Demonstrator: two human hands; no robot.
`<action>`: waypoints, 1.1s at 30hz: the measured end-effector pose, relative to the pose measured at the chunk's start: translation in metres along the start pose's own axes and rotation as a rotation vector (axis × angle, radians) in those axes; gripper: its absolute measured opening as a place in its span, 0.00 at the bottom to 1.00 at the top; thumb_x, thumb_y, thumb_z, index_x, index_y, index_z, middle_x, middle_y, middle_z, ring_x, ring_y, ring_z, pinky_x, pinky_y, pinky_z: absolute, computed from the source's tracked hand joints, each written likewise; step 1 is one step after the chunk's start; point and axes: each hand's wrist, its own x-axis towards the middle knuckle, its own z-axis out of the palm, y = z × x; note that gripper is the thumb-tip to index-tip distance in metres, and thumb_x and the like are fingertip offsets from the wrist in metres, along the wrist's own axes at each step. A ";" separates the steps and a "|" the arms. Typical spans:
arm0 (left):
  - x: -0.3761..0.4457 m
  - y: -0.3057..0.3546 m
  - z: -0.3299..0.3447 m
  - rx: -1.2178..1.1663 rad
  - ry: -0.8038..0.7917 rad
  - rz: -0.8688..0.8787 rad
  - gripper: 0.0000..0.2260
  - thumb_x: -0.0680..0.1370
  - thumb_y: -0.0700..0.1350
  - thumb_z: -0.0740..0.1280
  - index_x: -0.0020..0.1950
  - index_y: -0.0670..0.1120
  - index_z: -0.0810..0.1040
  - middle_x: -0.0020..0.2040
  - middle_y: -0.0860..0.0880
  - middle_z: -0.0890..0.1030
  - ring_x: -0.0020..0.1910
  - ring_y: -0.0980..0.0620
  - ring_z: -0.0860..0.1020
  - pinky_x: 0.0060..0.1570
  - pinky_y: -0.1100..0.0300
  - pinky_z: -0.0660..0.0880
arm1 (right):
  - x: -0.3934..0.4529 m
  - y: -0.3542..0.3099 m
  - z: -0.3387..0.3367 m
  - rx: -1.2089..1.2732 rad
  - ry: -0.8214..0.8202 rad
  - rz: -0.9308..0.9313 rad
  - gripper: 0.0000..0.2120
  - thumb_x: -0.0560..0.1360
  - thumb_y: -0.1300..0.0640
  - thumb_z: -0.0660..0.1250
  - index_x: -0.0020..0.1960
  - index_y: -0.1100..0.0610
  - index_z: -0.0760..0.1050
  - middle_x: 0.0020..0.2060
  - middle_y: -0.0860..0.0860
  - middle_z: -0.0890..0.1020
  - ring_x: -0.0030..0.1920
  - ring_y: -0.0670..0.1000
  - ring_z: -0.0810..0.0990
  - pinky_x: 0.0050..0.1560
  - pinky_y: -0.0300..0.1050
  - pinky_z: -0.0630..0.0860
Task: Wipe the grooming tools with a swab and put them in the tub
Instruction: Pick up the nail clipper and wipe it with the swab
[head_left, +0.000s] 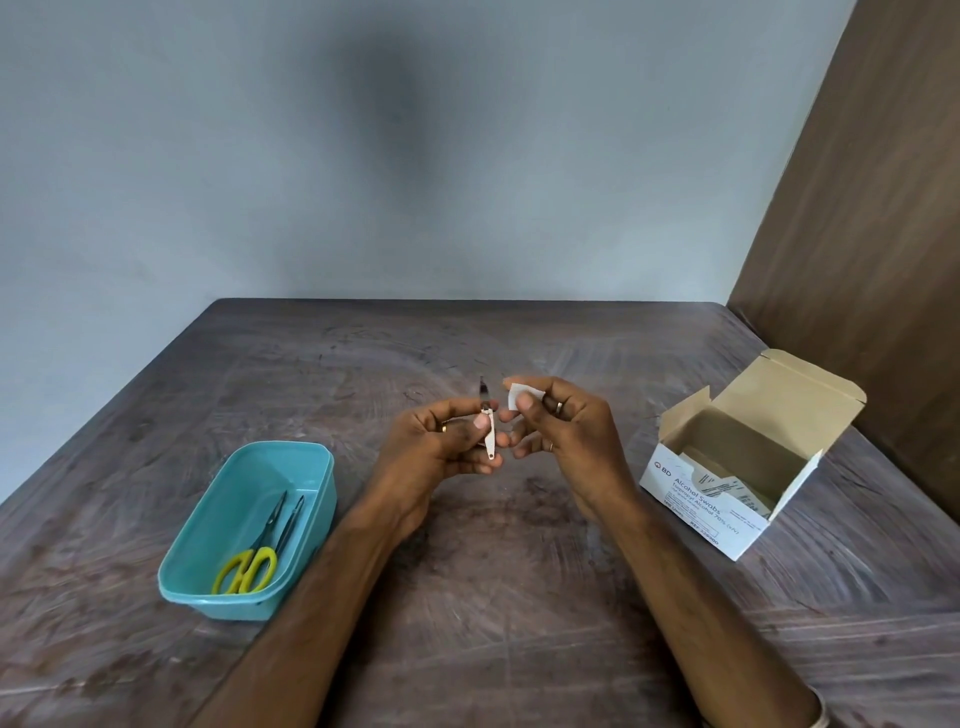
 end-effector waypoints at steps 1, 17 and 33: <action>0.001 -0.001 0.000 0.004 0.021 0.003 0.11 0.76 0.37 0.69 0.57 0.39 0.81 0.40 0.40 0.85 0.32 0.48 0.83 0.37 0.58 0.82 | 0.000 -0.001 0.000 0.010 -0.005 0.012 0.07 0.79 0.63 0.67 0.56 0.58 0.80 0.40 0.54 0.87 0.36 0.53 0.84 0.35 0.46 0.81; -0.002 -0.005 -0.001 0.080 0.061 0.069 0.09 0.77 0.37 0.69 0.56 0.39 0.83 0.44 0.39 0.86 0.41 0.47 0.85 0.40 0.60 0.82 | -0.003 -0.001 -0.002 0.032 -0.121 0.211 0.07 0.73 0.62 0.75 0.48 0.63 0.80 0.41 0.57 0.83 0.38 0.53 0.83 0.33 0.50 0.83; -0.008 0.002 0.001 0.176 0.067 0.175 0.09 0.77 0.43 0.69 0.55 0.43 0.83 0.44 0.43 0.87 0.42 0.44 0.86 0.42 0.54 0.83 | -0.003 -0.003 0.001 -0.051 -0.086 0.200 0.08 0.73 0.65 0.74 0.51 0.65 0.83 0.36 0.60 0.85 0.35 0.56 0.86 0.41 0.50 0.85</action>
